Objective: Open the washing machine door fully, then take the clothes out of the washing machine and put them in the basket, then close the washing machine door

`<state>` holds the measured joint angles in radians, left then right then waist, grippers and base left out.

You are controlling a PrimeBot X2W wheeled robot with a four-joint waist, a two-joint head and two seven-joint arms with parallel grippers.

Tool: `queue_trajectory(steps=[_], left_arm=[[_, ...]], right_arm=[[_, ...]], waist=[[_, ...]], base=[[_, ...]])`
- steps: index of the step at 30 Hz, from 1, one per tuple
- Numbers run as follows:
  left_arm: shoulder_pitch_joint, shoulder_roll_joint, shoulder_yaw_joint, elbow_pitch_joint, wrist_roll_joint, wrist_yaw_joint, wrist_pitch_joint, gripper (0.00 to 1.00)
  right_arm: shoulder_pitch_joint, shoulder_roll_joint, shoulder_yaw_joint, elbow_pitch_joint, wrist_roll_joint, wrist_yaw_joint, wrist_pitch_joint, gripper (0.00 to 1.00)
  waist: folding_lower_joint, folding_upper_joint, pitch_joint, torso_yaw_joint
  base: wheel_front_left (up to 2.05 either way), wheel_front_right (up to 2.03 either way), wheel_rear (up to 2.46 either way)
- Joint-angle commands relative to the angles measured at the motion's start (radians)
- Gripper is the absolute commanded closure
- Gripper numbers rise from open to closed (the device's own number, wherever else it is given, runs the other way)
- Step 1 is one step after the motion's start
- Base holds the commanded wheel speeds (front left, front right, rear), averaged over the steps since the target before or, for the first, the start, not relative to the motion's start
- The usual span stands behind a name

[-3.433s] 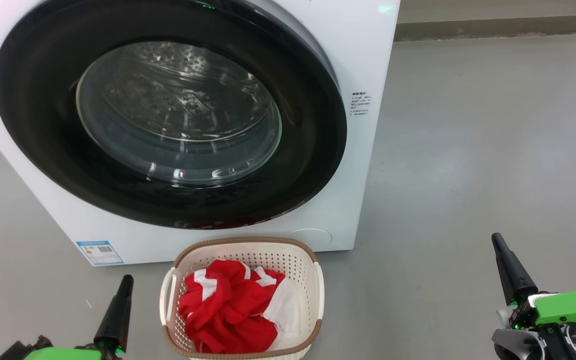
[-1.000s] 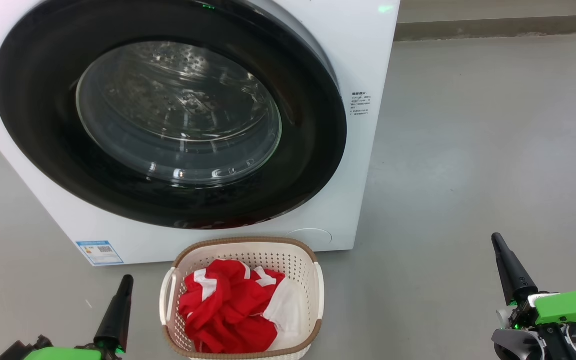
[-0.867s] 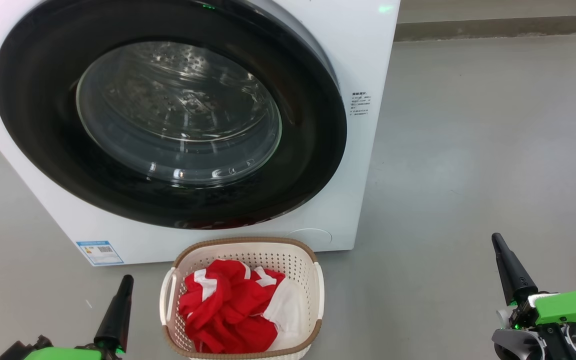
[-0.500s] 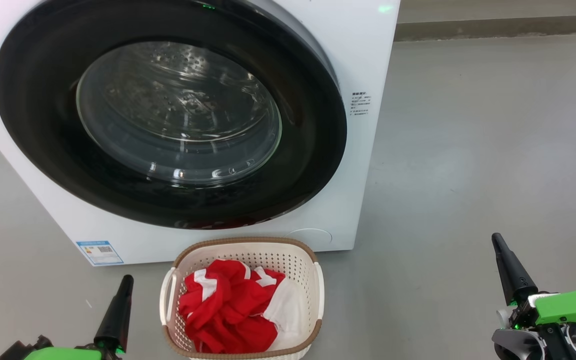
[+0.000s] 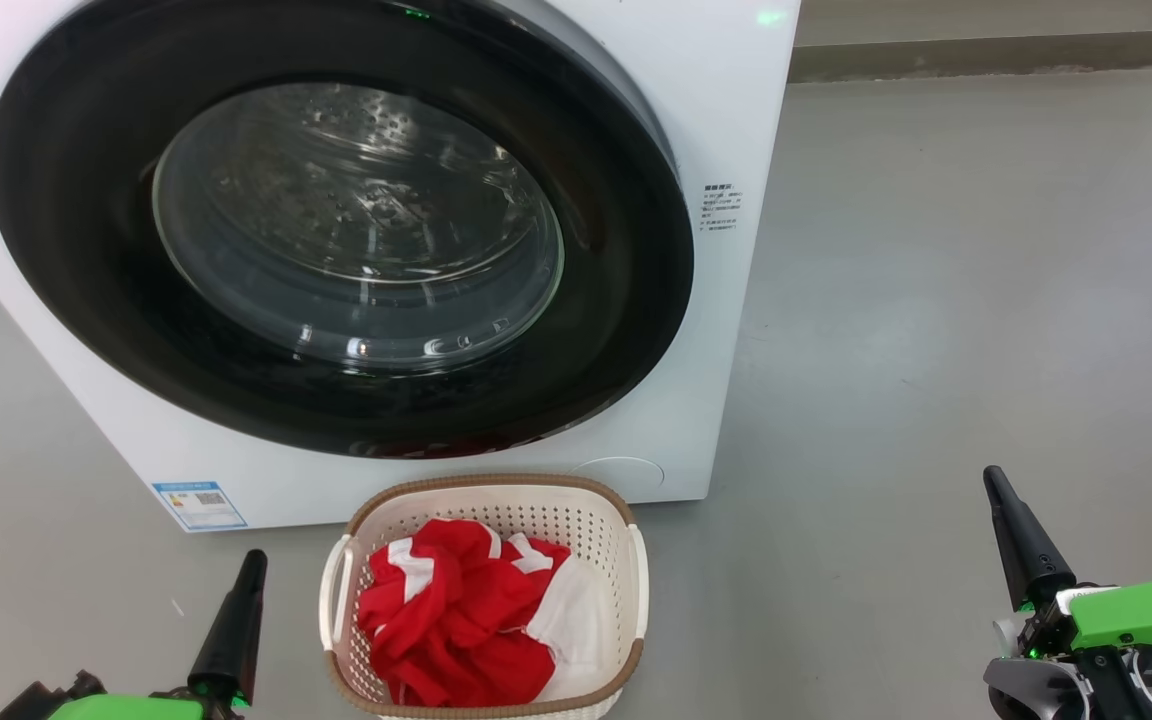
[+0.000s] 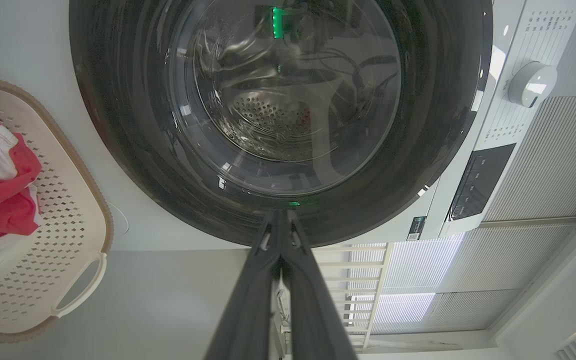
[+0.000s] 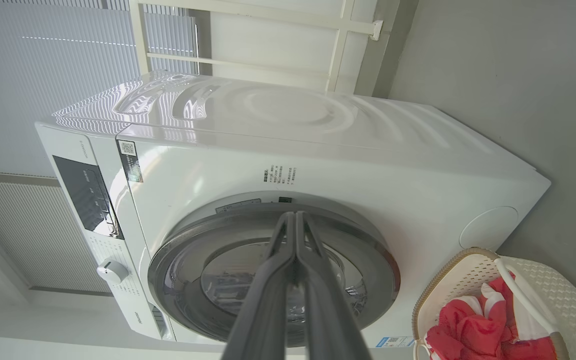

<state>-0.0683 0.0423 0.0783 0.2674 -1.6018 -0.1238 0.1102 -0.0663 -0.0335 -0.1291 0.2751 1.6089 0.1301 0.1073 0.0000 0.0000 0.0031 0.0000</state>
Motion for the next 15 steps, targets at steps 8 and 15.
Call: queue_trajectory(steps=[8, 15], left_arm=[[-0.04, 0.008, 0.035, -0.023, -0.007, -0.007, 0.003, 1.0], [-0.04, 0.008, 0.035, -0.023, -0.007, -0.007, 0.003, 1.0]], right_arm=[[-0.042, -0.017, 0.016, -0.03, 0.0, 0.001, 0.006, 1.0], [-0.042, -0.017, 0.016, -0.03, 0.0, 0.001, 0.006, 1.0]], waist=[[0.0, 0.0, 0.0, 0.0], [0.0, 0.0, 0.0, 0.0]], base=[[0.0, 0.0, 0.0], [0.0, 0.0, 0.0]])
